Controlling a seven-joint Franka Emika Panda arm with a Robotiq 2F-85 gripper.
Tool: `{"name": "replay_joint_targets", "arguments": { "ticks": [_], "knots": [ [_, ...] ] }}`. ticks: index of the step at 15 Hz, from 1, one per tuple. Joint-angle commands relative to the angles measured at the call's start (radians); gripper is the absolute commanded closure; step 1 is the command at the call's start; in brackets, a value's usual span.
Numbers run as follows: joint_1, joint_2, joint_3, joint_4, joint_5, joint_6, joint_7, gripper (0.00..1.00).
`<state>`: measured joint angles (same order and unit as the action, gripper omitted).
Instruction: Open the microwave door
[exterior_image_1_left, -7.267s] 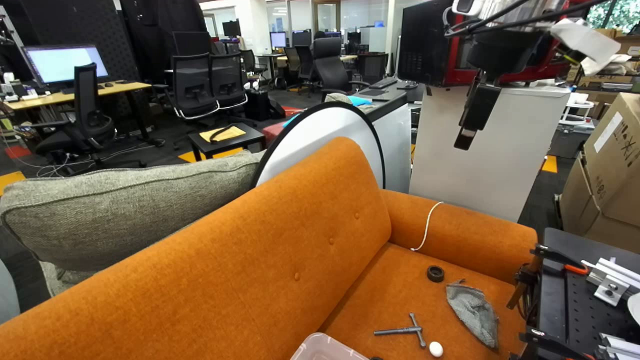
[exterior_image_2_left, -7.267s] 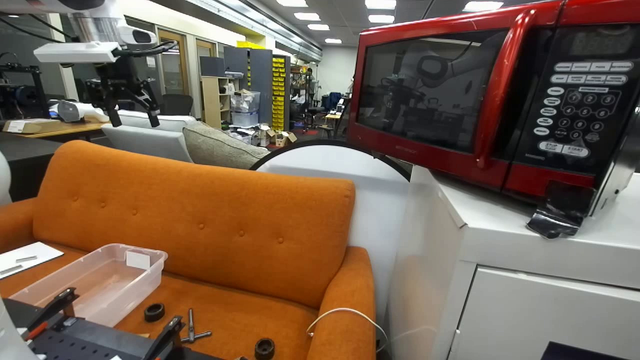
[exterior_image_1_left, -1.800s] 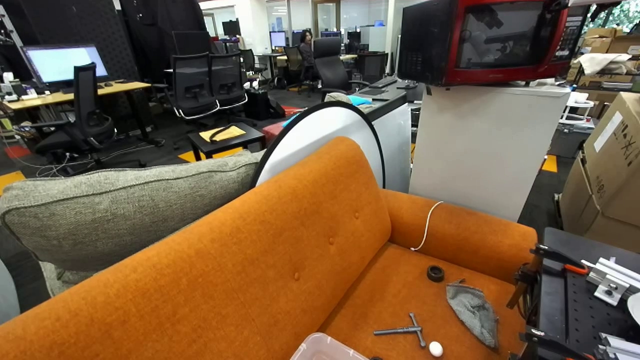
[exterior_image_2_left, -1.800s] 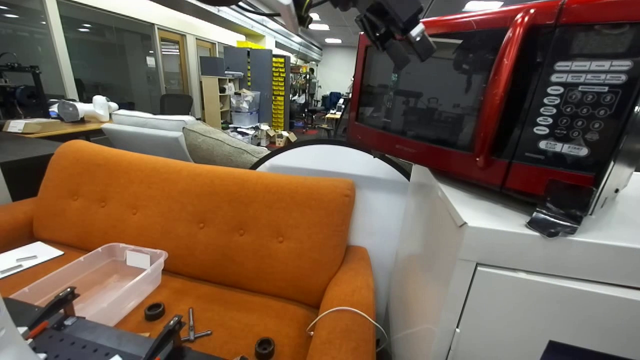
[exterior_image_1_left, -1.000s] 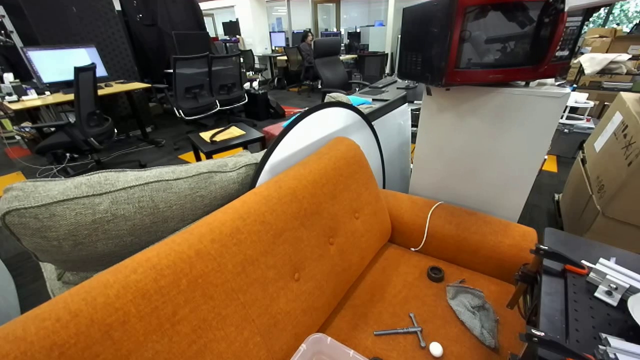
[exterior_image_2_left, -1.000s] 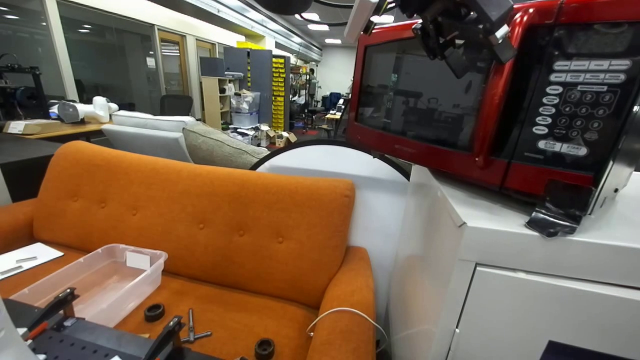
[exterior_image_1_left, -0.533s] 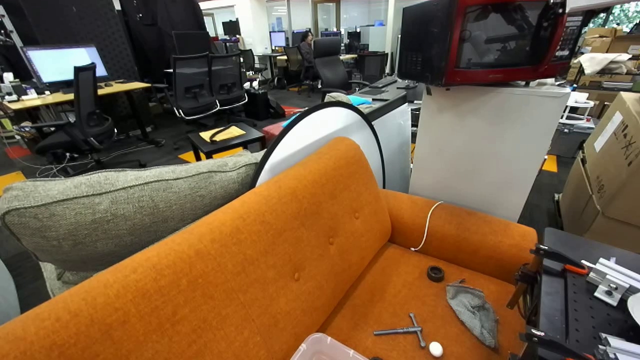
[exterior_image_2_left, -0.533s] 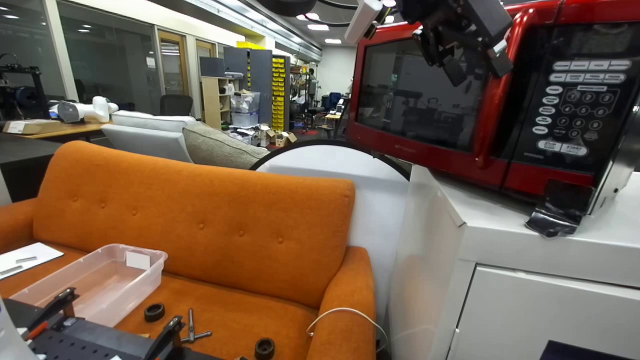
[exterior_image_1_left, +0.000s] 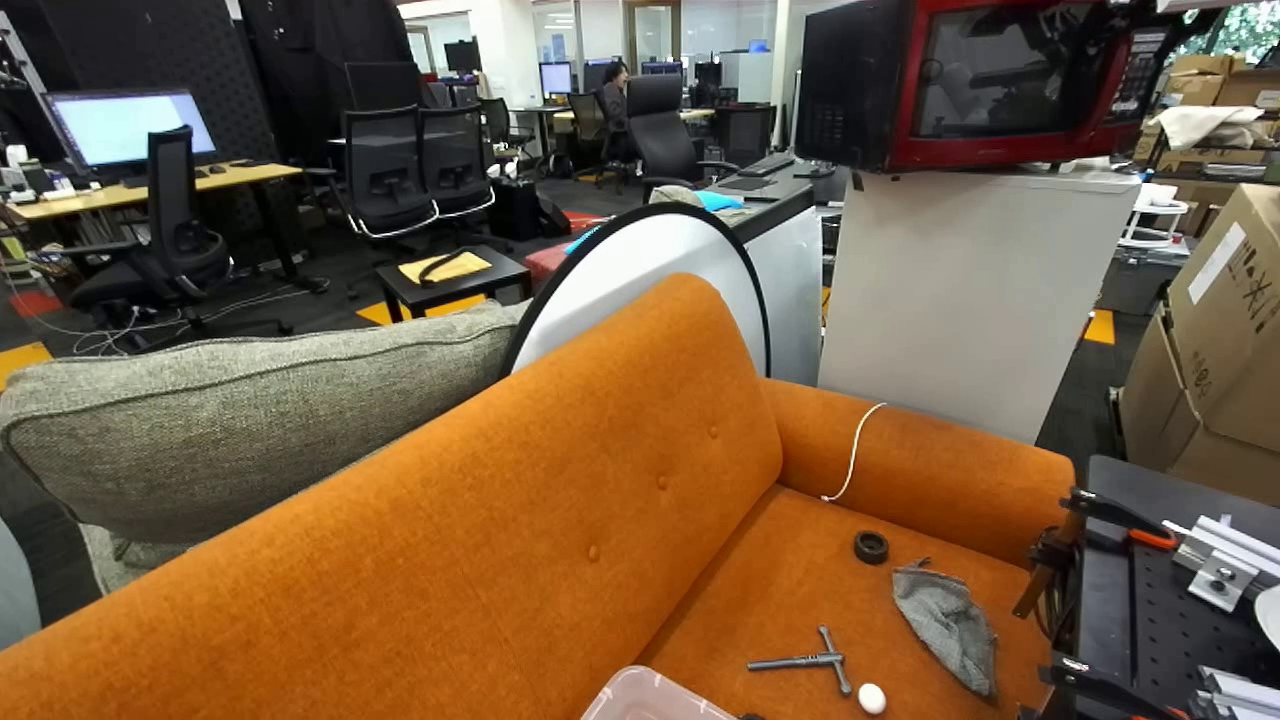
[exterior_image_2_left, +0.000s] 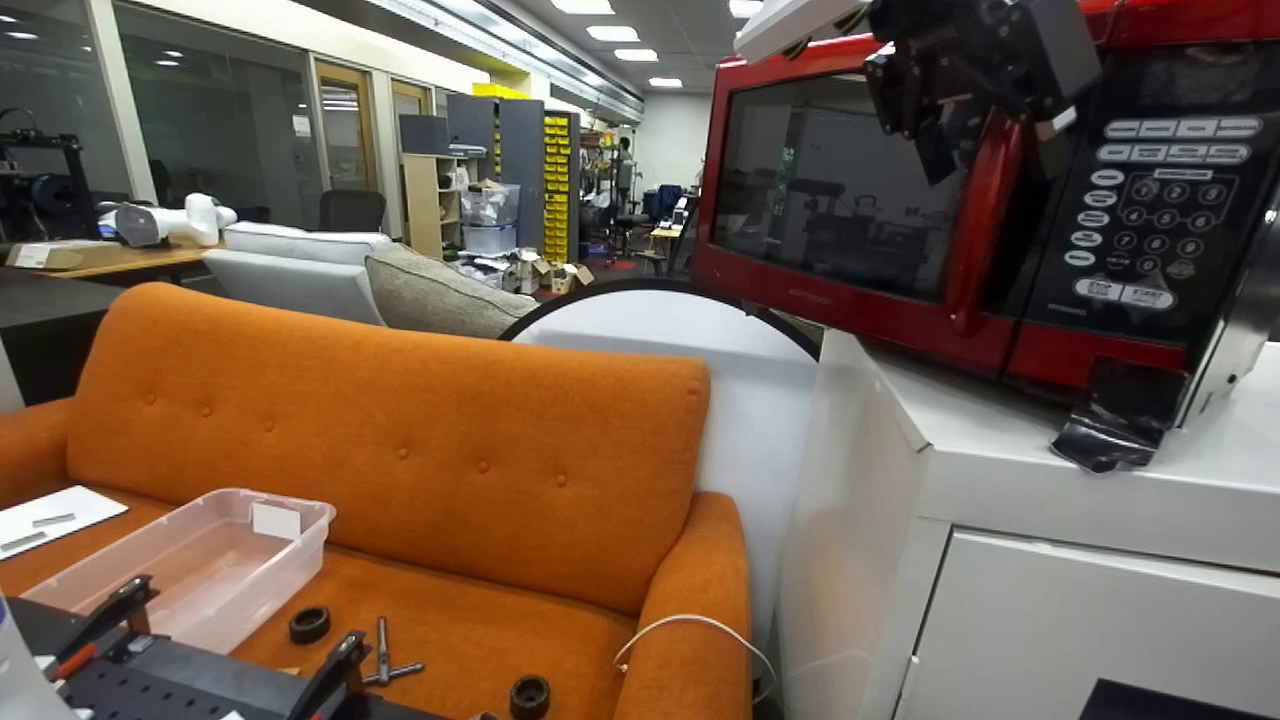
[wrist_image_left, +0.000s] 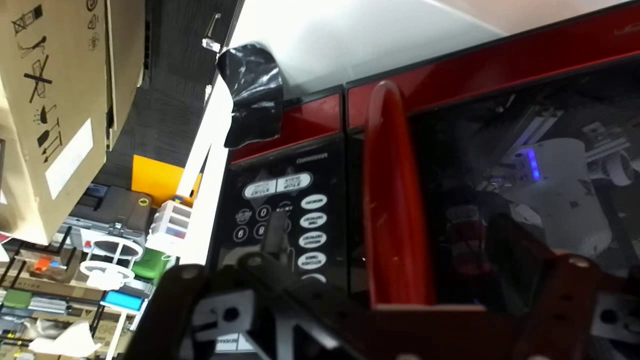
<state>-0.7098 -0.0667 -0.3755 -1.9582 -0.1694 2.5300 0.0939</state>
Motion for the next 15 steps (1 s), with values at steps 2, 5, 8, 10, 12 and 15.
{"name": "replay_joint_targets", "arguments": {
  "ticks": [2, 5, 8, 10, 12, 15],
  "knots": [
    [0.030, 0.062, -0.054, 0.097, 0.059, -0.049, -0.102, 0.00],
    [0.036, 0.092, -0.063, 0.115, 0.049, -0.057, -0.106, 0.00],
    [0.042, 0.121, -0.063, 0.125, 0.051, -0.063, -0.097, 0.05],
    [0.047, 0.127, -0.065, 0.136, 0.059, -0.076, -0.082, 0.29],
    [0.051, 0.133, -0.066, 0.150, 0.074, -0.100, -0.075, 0.38],
    [0.059, 0.132, -0.069, 0.159, 0.088, -0.128, -0.084, 0.61]
  ]
}}
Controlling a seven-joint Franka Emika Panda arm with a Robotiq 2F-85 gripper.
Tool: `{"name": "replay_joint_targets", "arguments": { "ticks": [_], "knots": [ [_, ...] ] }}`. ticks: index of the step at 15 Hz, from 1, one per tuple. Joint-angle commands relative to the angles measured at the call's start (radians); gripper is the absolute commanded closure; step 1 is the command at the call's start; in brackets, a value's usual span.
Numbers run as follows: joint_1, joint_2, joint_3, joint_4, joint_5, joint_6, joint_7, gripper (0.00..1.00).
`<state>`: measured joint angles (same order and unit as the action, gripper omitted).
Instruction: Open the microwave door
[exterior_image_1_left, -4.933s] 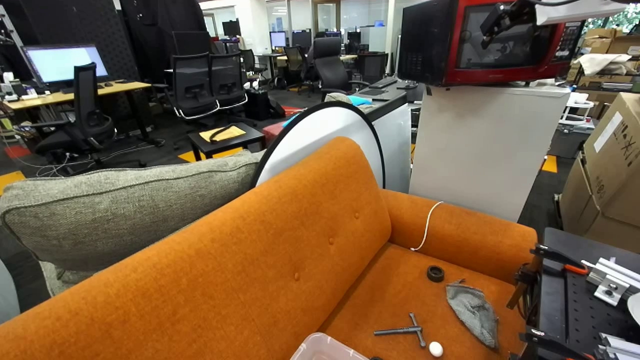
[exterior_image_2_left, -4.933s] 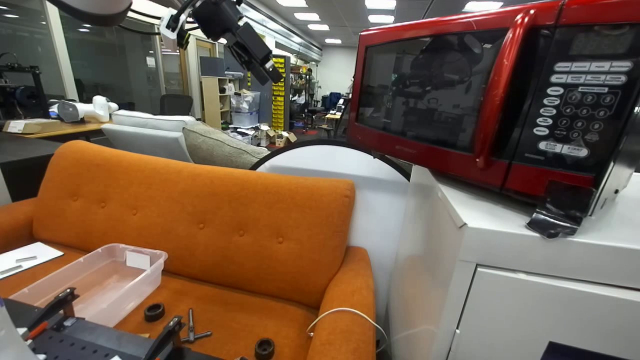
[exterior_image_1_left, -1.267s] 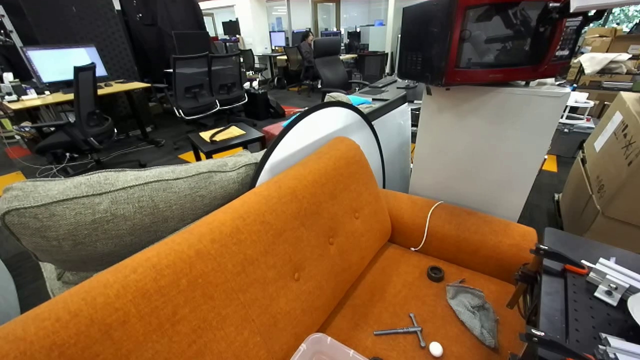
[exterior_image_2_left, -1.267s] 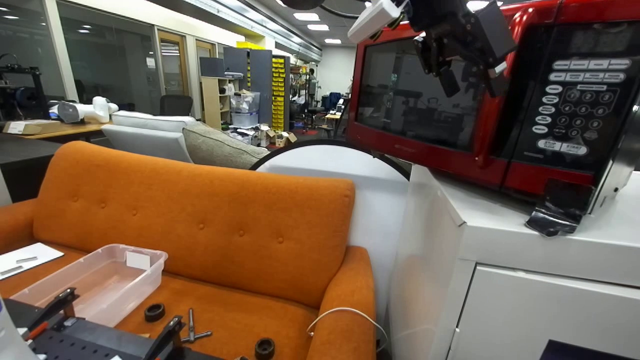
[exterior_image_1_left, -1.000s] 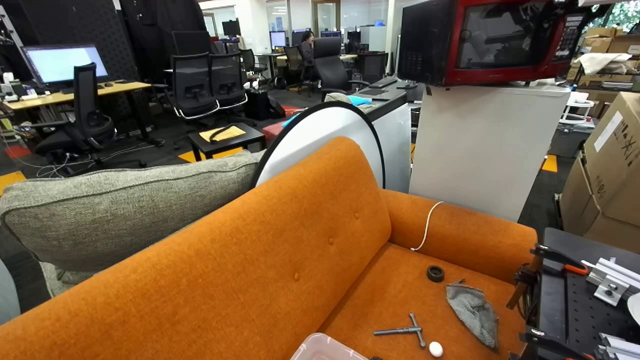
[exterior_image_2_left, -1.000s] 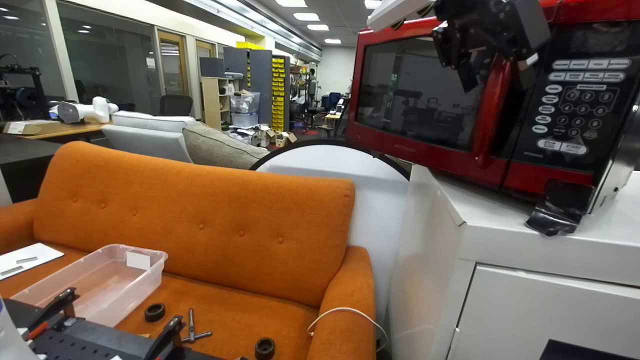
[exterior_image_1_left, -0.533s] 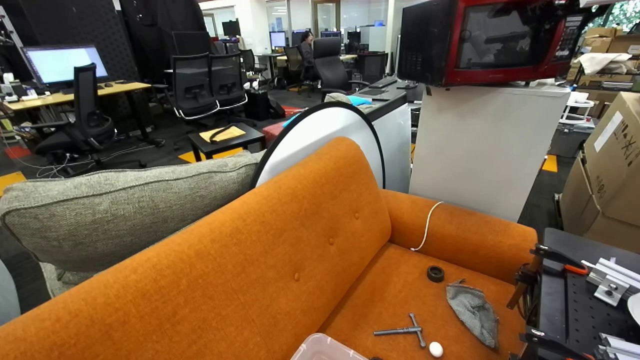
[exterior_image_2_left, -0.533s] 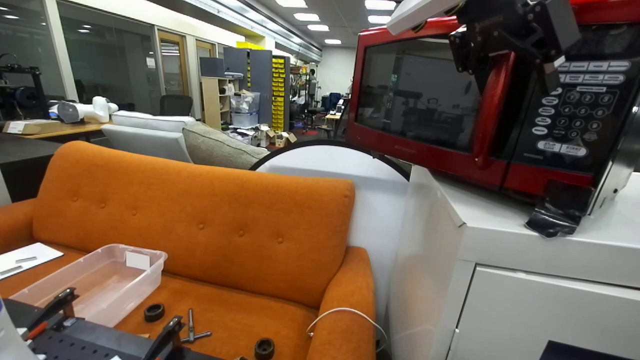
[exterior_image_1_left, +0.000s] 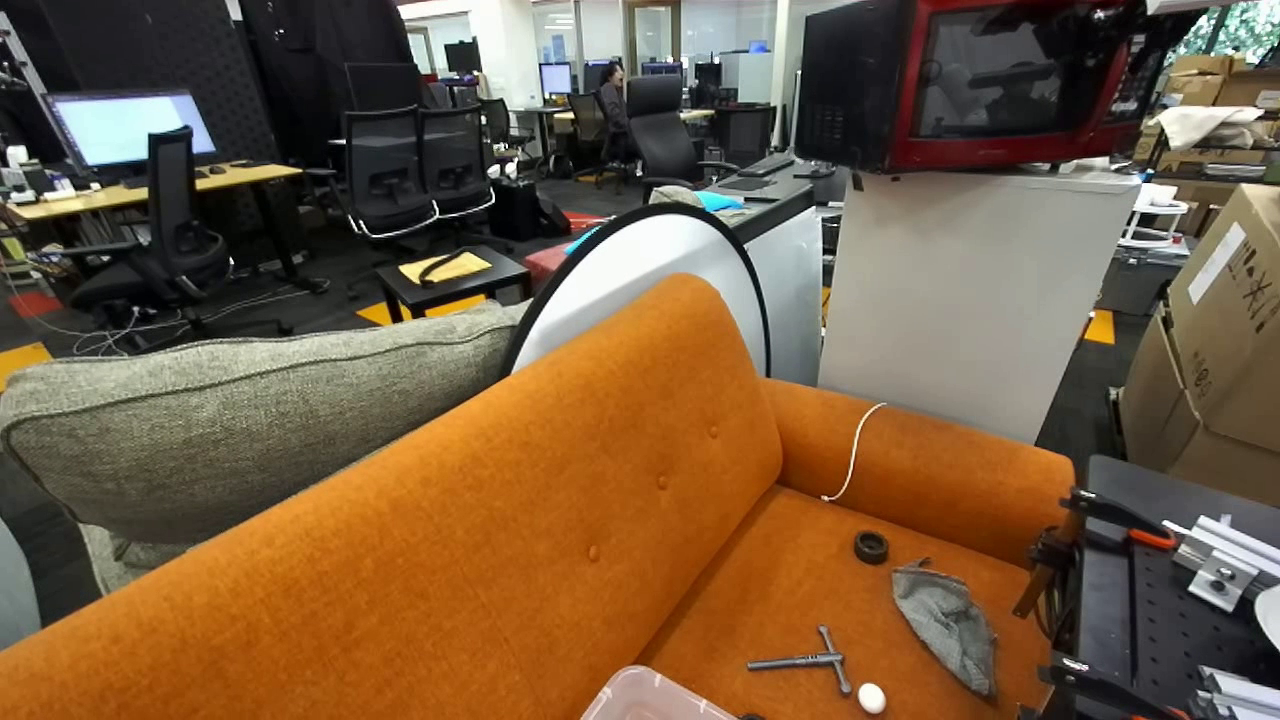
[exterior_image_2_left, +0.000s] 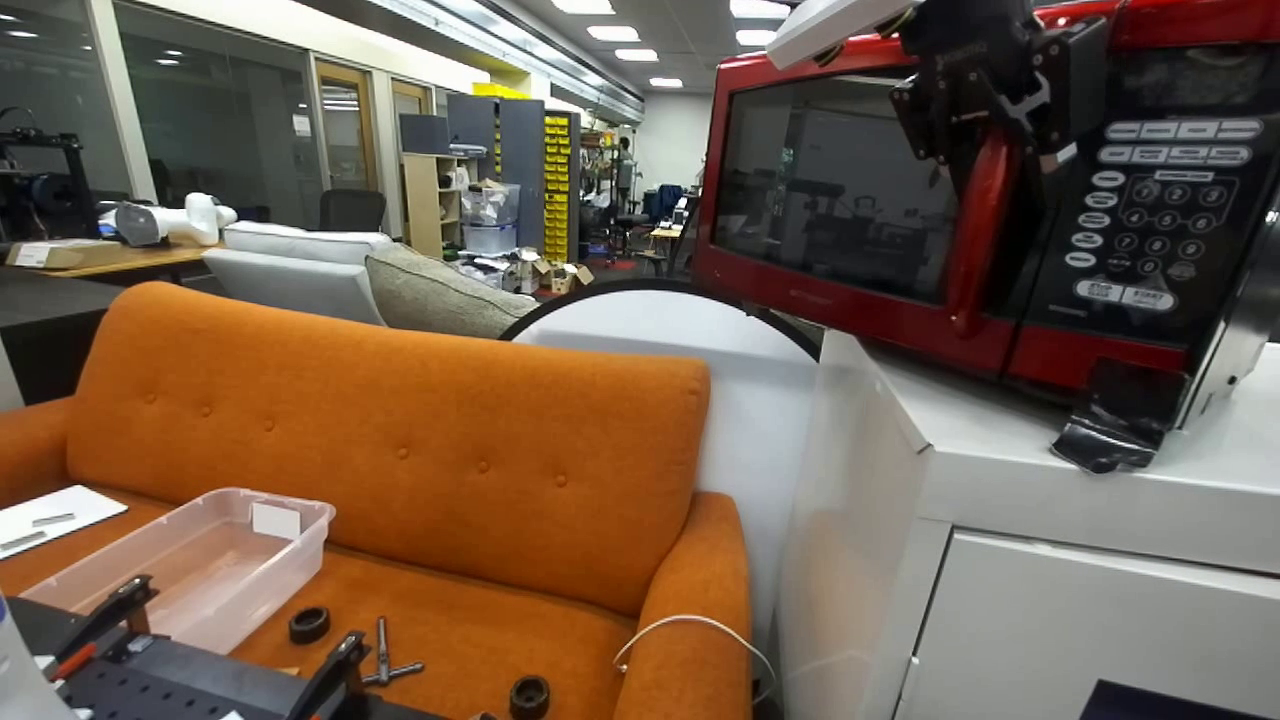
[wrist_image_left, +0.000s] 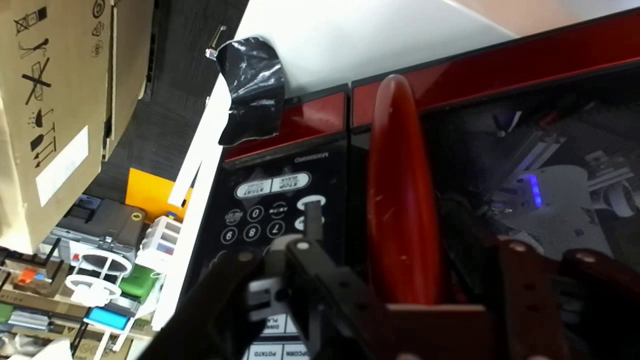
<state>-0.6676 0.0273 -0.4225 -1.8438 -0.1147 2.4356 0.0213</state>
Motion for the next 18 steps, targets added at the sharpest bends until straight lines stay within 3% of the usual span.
{"name": "replay_joint_targets", "arguments": {
  "ticks": [1, 5, 18],
  "knots": [
    [0.018, 0.041, -0.023, 0.049, 0.038, -0.041, -0.013, 0.67],
    [0.019, 0.057, -0.029, 0.060, 0.050, -0.056, -0.012, 0.93],
    [0.021, -0.005, -0.035, -0.004, 0.040, -0.042, -0.024, 0.93]
  ]
}}
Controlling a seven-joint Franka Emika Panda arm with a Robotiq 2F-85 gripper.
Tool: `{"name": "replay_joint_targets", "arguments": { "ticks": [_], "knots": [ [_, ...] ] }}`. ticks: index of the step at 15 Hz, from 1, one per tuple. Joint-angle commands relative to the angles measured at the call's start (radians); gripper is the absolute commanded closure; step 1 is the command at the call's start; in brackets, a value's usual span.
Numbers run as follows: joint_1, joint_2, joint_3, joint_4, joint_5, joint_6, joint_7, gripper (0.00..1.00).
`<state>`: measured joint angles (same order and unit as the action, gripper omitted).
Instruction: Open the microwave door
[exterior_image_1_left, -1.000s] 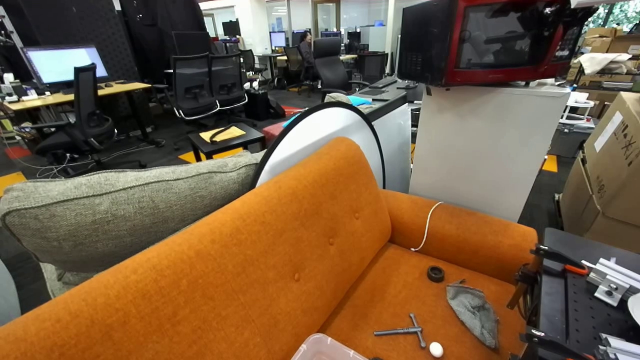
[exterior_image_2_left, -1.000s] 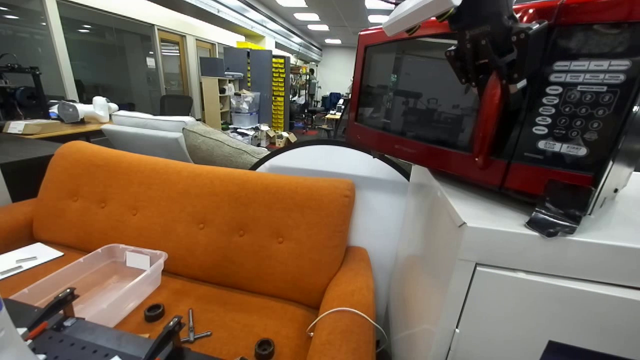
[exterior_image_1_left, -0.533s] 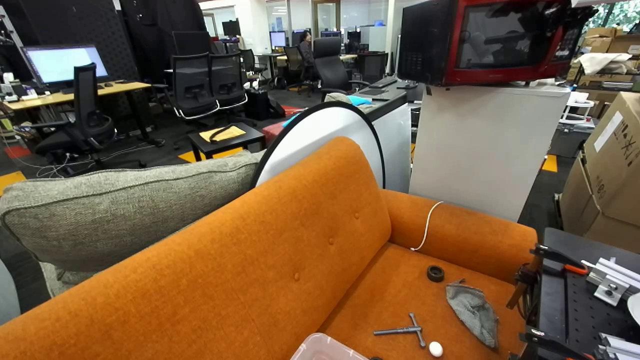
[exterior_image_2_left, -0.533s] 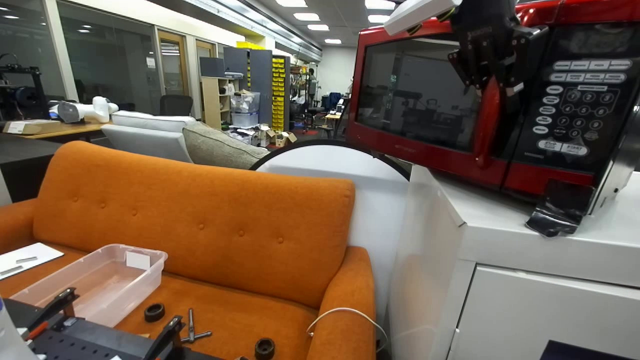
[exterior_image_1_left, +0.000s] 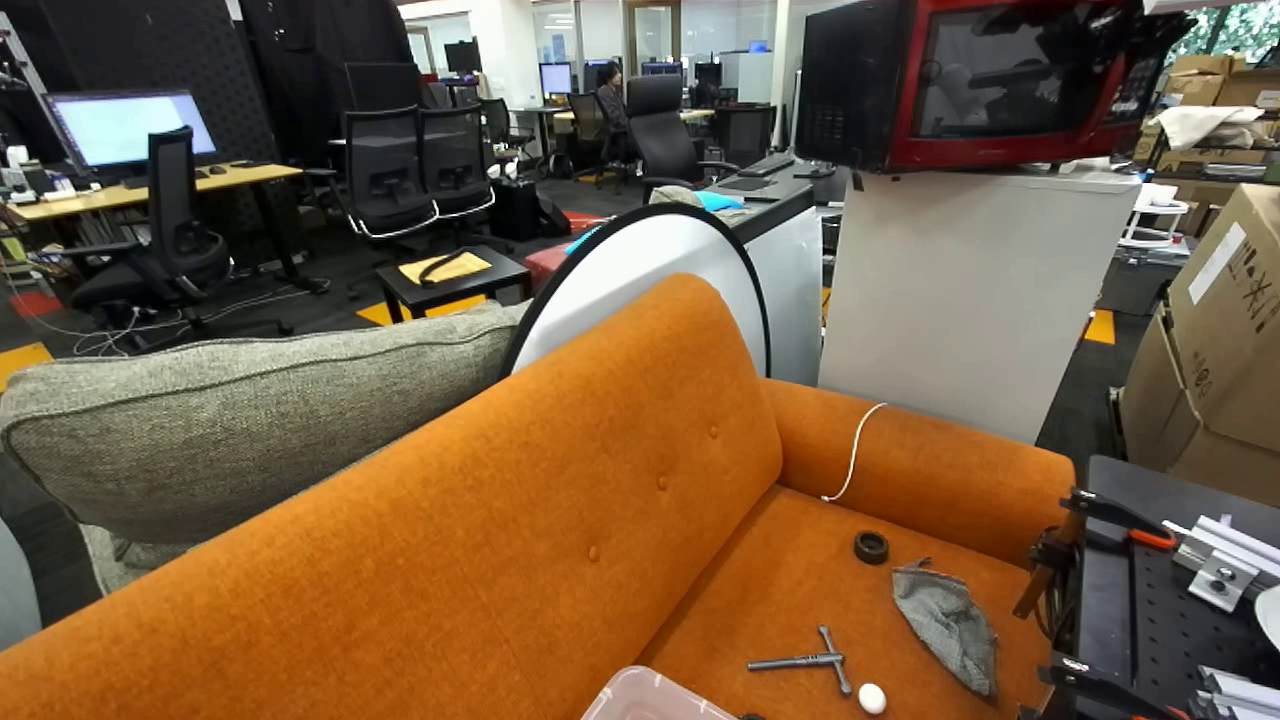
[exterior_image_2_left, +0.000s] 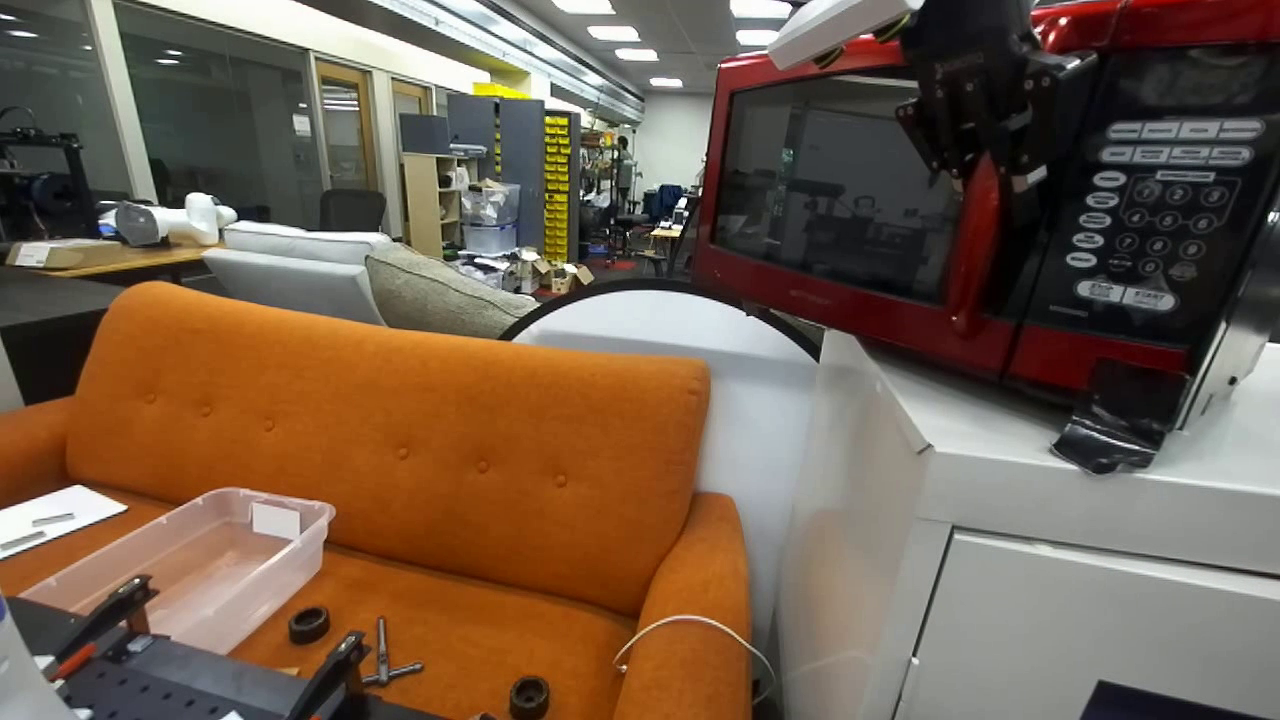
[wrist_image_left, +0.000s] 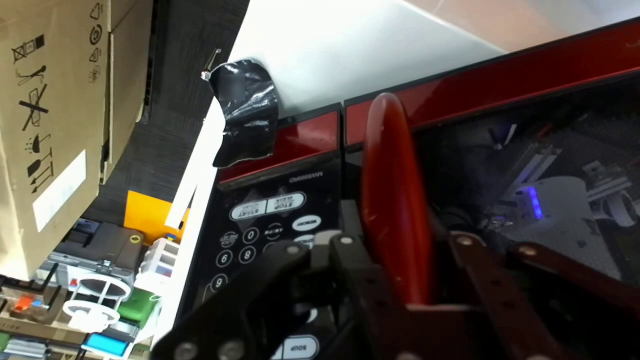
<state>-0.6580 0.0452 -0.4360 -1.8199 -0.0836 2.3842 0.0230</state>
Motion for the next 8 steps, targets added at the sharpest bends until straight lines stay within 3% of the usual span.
{"name": "replay_joint_targets", "arguments": {
  "ticks": [1, 8],
  "knots": [
    [0.014, -0.038, -0.020, -0.044, 0.004, 0.012, -0.031, 0.93],
    [0.030, -0.130, -0.012, -0.169, -0.052, 0.090, -0.041, 0.93]
  ]
}}
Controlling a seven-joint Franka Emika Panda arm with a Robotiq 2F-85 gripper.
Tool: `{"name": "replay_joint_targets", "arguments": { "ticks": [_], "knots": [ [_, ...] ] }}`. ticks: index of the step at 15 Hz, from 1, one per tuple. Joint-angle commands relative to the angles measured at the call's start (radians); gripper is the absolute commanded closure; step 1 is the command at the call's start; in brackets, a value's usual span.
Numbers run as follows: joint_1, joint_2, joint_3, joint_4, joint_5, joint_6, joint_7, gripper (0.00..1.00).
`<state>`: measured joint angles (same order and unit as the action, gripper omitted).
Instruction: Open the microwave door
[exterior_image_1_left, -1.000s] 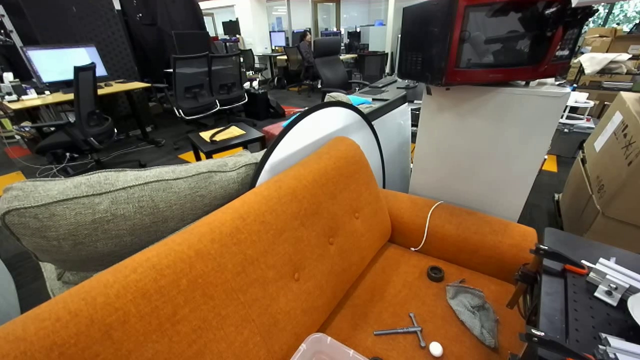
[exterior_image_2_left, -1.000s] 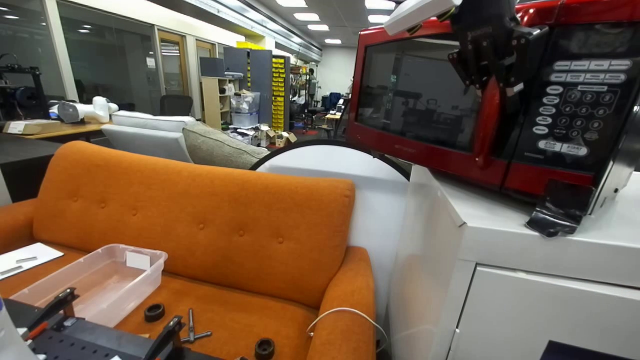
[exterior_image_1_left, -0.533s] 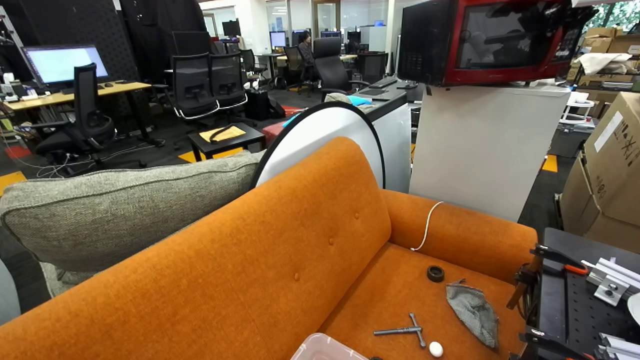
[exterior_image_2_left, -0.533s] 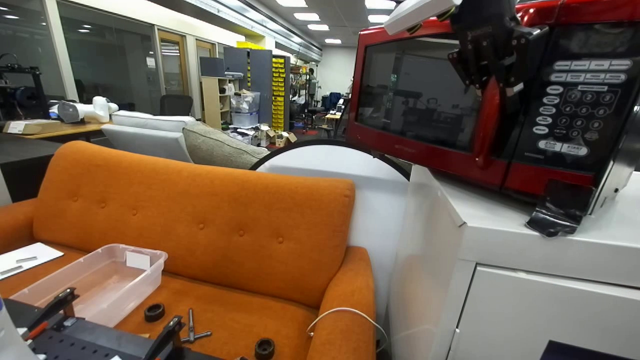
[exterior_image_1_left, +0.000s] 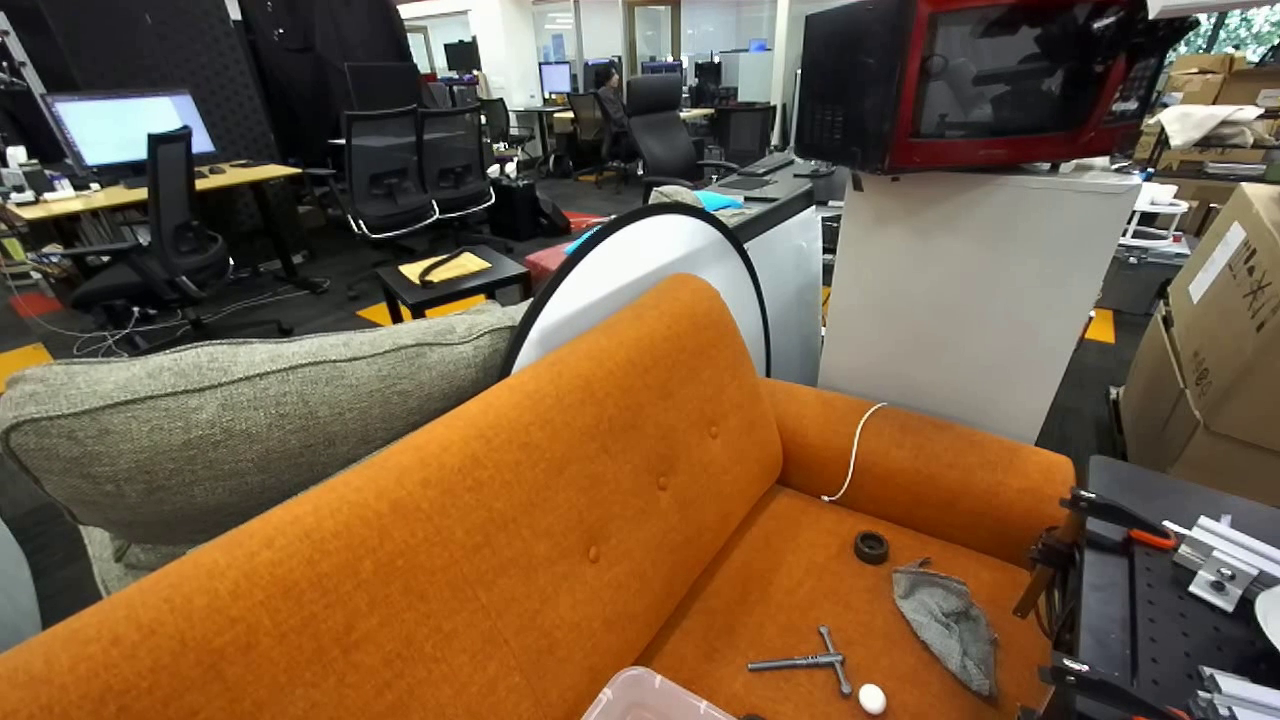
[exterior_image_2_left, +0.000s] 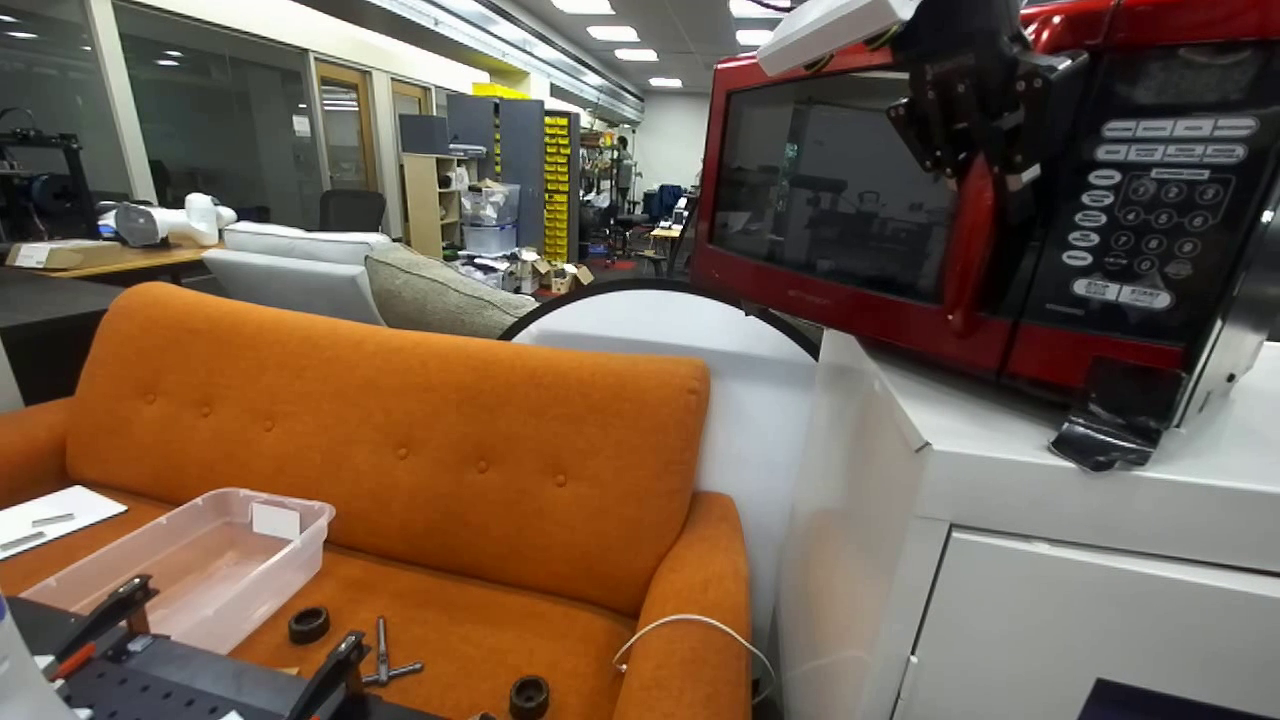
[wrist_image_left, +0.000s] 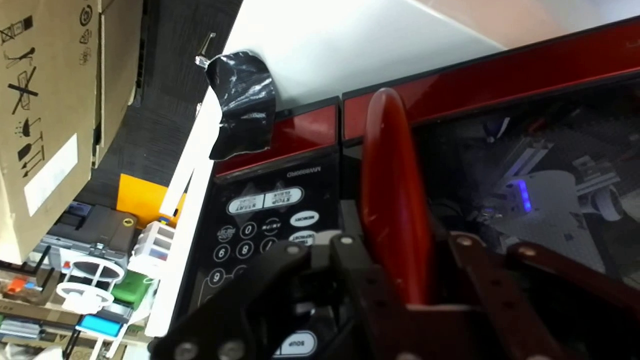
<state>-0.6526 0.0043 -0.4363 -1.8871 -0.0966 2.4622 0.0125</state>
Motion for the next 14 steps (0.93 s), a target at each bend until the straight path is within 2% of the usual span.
{"name": "replay_joint_targets", "arguments": {
  "ticks": [1, 9, 14],
  "knots": [
    [0.026, -0.101, -0.011, -0.121, -0.049, 0.031, -0.031, 0.93],
    [0.046, -0.195, -0.002, -0.239, -0.116, 0.104, -0.014, 0.93],
    [0.052, -0.210, -0.002, -0.253, -0.125, 0.101, -0.003, 0.93]
  ]
}}
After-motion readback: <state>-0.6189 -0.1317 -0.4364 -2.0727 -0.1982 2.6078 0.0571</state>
